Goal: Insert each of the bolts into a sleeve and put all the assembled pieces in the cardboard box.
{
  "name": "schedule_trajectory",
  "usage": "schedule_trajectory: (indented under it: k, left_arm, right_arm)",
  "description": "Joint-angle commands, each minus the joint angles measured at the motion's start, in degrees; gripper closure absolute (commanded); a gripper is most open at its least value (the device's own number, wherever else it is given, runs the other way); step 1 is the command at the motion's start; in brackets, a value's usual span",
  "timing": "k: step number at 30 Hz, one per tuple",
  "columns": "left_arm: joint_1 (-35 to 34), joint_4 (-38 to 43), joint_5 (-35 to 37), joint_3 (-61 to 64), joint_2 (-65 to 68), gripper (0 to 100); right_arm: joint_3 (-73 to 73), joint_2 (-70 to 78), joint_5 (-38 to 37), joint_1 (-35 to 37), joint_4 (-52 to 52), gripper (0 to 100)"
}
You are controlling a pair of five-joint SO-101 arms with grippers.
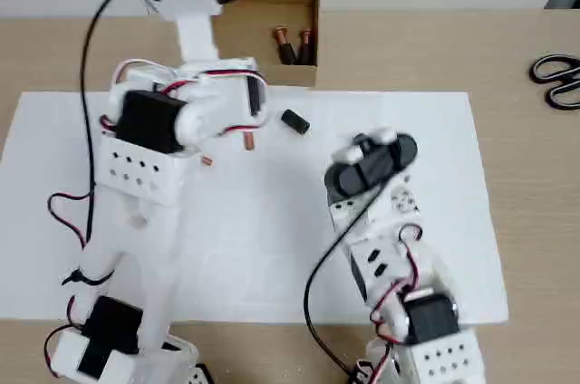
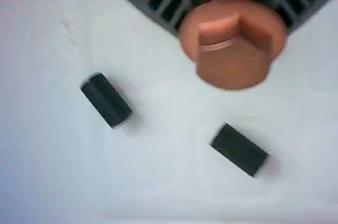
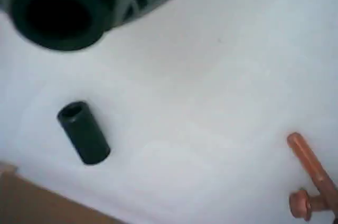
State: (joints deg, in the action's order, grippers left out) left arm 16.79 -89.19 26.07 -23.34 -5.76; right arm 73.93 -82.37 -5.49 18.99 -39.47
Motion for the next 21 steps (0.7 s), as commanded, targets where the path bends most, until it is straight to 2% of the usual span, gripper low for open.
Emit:
schedule_trajectory:
  k: [1,5,8,14,21]
  left_arm:
    - [3.8,1.5,-1.0,-2.6,-1.0,99]
    - [6.4,2.2,-3.6,-2.5,-1.0,99]
    - [6.6,4.7,-3.9,-2.5,-1.0,99]
    - [6.8,8.4,-3.9,-2.7,-2.1,99]
    - [6.8,7.1,-5.6,2.4,-20.2,99]
  right_arm:
    - [7.6,-11.7,-0.3,0.2,4.6,99.4]
    - [15.4,-22.5,-0.4,0.2,2.9,99.5]
    - [14.9,-20.5,0.3,0.3,-0.4,99.5]
    - [14.0,-20.4,9.7,0.7,-1.4,99.5]
    - [14.3,-20.6,9.7,6.8,-1.5,99.5]
